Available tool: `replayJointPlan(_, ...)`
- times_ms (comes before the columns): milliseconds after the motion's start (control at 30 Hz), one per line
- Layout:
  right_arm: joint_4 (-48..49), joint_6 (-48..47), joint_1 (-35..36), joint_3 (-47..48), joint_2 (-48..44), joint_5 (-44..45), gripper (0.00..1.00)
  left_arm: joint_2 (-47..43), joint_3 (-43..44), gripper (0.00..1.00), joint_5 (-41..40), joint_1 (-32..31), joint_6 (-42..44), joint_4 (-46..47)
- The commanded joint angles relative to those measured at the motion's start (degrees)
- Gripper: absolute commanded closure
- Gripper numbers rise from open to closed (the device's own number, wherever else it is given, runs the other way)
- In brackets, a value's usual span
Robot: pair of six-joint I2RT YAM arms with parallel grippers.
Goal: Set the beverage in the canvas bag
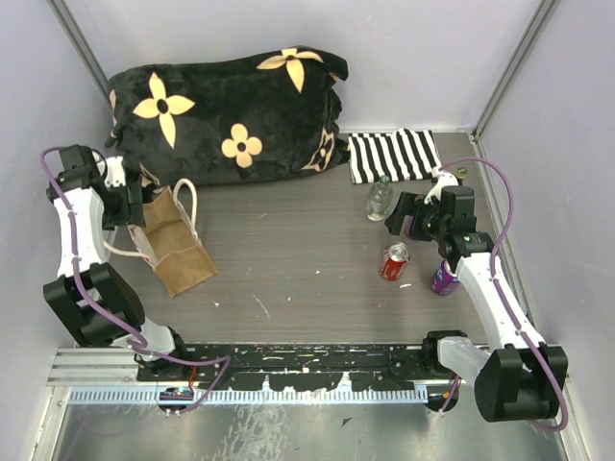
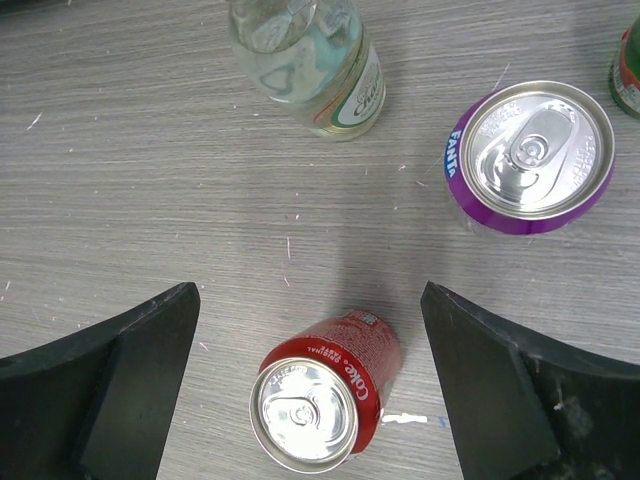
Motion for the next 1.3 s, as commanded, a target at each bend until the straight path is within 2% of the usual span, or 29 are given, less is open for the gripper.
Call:
replayJointPlan(0, 3.7, -0.3, -0.2, 0.7, 0.4, -1.4, 0.01, -0.7, -3.0, 0.21, -1.9, 0.1, 0.0, -1.2)
replayJointPlan(233, 3.6, -0.7, -0.2, 0.9, 0.5, -1.4, 0.01, 1.8, -6.7, 0.21, -3.0, 0.1, -1.0, 2.8)
replayJointPlan(300, 3.4, -0.9, -0.2, 0.9, 0.5, -1.4, 0.01, 2.8, -7.2, 0.25, -2.8, 0.1, -1.4, 3.5)
replayJointPlan(400, 3.3, -1.0, -0.2, 0.9, 0.2, -1.0, 0.01, 4.1, -7.5, 0.43, -1.8, 0.0, -2.0, 4.0)
replayJointPlan(567, 2.7, -1.0, -0.2, 1.5, -0.1, -0.3, 0.01, 4.8, -7.0, 0.85, 0.2, 0.0, -2.6, 4.5)
replayJointPlan(633, 2.2, -1.1, -0.2, 1.9, -0.2, -0.1, 0.01, 4.7, -6.3, 0.94, 1.5, 0.0, -2.6, 3.8)
replayJointPlan(733, 1.9, -0.8, -0.2, 2.5, -0.3, 0.1, 0.01, 4.0, -4.8, 0.99, 5.2, -0.2, -2.6, 1.6)
replayJointPlan(867, 1.4, -0.7, -0.2, 3.5, -0.2, 0.3, 0.01, 1.8, -4.0, 1.00, 8.8, -2.7, -2.0, -2.8)
replayJointPlan(1033, 0.7, -0.9, -0.2, 5.0, 0.4, 0.7, 0.01, -3.2, -6.9, 1.00, 10.6, -11.8, -3.6, -4.4)
replayJointPlan(1267, -1.2, -1.2, -0.2, 8.3, 0.6, 1.8, 0.01, -8.2, -13.0, 1.00, 11.2, -23.3, -13.6, -1.3)
